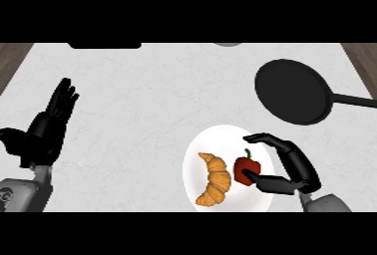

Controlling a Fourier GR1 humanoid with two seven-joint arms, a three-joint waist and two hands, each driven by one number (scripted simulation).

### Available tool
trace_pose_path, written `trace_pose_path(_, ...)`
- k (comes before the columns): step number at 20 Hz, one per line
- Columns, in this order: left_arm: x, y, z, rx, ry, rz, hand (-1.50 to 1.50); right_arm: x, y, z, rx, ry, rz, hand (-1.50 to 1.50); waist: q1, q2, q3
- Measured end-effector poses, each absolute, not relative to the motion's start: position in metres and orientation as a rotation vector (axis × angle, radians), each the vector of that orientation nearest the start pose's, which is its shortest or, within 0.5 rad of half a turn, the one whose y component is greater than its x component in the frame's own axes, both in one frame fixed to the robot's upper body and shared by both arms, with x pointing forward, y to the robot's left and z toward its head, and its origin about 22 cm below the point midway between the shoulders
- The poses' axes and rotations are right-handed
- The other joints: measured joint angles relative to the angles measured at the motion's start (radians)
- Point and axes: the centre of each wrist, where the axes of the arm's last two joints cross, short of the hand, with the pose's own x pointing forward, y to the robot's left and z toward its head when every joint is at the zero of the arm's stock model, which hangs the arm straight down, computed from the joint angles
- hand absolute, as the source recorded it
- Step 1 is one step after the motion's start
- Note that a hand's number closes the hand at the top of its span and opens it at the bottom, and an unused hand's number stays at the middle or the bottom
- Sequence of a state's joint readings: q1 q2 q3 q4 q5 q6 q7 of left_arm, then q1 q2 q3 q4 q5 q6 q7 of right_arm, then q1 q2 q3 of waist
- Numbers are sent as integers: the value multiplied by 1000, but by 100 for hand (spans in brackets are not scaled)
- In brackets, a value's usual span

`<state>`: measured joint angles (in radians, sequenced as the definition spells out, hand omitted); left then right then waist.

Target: Pick the croissant from the plate and place it in the pan

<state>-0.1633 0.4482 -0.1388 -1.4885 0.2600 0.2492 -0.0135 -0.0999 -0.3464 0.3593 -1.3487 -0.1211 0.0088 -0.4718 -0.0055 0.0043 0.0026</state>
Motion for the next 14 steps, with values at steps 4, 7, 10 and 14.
trace_pose_path(4,283,282,49,232,-1623,-52,0,230,-280,-17,28,-1895,553,-150,-12,-6,-2)
trace_pose_path(7,289,281,48,228,-1618,-36,0,231,-303,14,-18,-1891,669,-150,-13,-6,-3)
trace_pose_path(10,291,280,49,220,-1613,-40,0,236,-317,51,-69,-1847,829,-150,-12,-7,-4)
trace_pose_path(14,289,281,47,215,-1614,-43,0,239,-315,99,-128,-1755,1007,-150,-6,-8,-5)
